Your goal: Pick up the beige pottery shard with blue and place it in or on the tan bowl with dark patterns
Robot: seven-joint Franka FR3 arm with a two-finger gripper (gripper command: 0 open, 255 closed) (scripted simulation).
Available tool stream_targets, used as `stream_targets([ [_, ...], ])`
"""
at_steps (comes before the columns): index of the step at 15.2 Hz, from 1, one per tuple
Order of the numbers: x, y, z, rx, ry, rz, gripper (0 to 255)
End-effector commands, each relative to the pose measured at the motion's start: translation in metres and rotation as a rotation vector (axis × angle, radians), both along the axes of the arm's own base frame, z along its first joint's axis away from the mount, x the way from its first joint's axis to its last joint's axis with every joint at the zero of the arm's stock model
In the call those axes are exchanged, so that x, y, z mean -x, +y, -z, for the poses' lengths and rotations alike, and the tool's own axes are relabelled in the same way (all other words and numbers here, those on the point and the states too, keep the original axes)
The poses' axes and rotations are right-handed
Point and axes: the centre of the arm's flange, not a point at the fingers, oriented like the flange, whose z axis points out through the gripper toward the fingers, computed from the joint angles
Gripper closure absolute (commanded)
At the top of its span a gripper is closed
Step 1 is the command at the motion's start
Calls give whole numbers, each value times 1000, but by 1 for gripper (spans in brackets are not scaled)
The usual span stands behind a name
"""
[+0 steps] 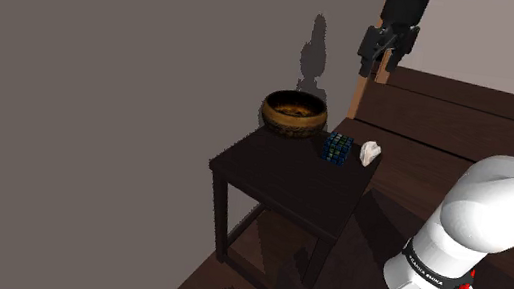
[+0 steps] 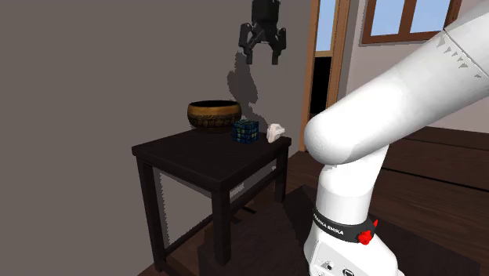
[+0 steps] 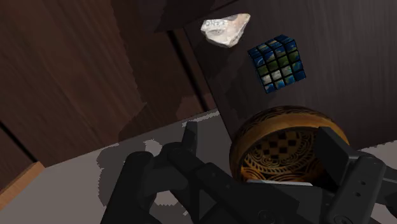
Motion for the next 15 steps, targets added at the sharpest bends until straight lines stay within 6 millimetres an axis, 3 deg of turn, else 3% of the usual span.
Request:
stream_targets([
  [1, 0, 0, 0, 0, 0, 0, 0],
  [8, 42, -35, 85, -122, -38, 134, 0],
  [15, 83, -53, 173, -241, -75, 266, 0],
])
